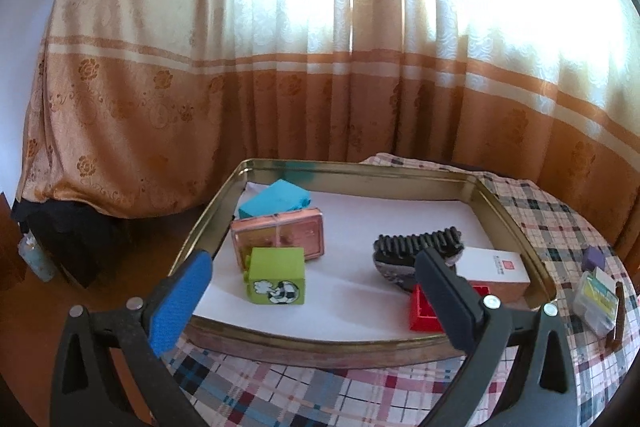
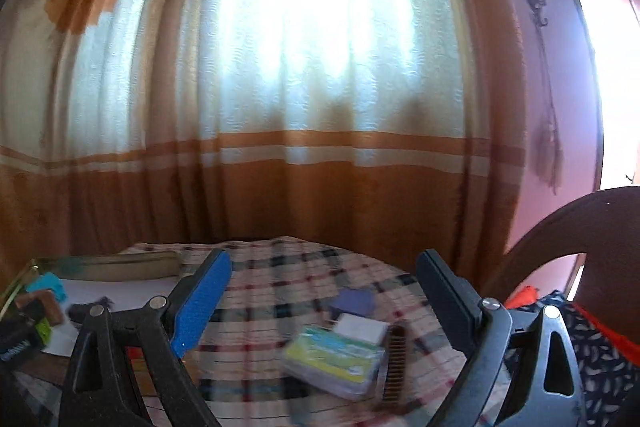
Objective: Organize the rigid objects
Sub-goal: 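Withdraw both grippers from the tin toward the card pack and comb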
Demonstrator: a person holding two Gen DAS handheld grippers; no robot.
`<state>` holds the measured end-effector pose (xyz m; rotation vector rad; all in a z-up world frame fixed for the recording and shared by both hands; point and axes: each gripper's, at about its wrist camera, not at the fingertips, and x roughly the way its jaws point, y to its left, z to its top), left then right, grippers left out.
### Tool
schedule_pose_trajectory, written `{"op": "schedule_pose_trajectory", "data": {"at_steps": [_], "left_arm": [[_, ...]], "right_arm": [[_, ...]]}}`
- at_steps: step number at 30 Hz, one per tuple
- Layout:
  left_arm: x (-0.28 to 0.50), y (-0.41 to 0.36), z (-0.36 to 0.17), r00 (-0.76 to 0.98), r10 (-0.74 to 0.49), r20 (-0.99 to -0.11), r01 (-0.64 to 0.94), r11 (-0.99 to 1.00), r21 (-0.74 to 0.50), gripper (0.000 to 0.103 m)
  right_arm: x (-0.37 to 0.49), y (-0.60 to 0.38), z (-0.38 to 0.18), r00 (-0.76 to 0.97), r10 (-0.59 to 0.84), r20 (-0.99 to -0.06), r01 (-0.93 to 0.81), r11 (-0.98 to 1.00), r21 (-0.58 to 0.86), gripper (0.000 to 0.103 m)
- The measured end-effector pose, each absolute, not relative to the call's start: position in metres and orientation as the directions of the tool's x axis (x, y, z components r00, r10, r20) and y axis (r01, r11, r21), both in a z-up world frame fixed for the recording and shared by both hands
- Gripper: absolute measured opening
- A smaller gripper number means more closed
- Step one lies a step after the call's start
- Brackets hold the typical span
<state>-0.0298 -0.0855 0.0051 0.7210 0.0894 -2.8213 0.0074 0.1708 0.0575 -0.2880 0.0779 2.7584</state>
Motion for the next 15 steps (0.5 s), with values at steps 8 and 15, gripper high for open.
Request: {"op": "schedule_pose_trajectory", "data": {"at_steps": [8, 15], "left_arm": [[-0.033, -0.074, 0.008, -0.854, -0.208, -0.478, 0.220, -0.975, 0.032, 0.103], [-0.035, -0.060, 0.006, -0.850, -0.148, -0.505, 0.176, -0.984, -0.009, 0.103]], "right_arm": [[0.018, 0.211, 0.054, -0.880, 0.414, -0.234, -0.434, -0.900, 0.039, 0.095], [0.021, 0.226, 0.053, -0.872, 0.416, -0.259, -0.436, -0.900, 0.022, 0.095]]}}
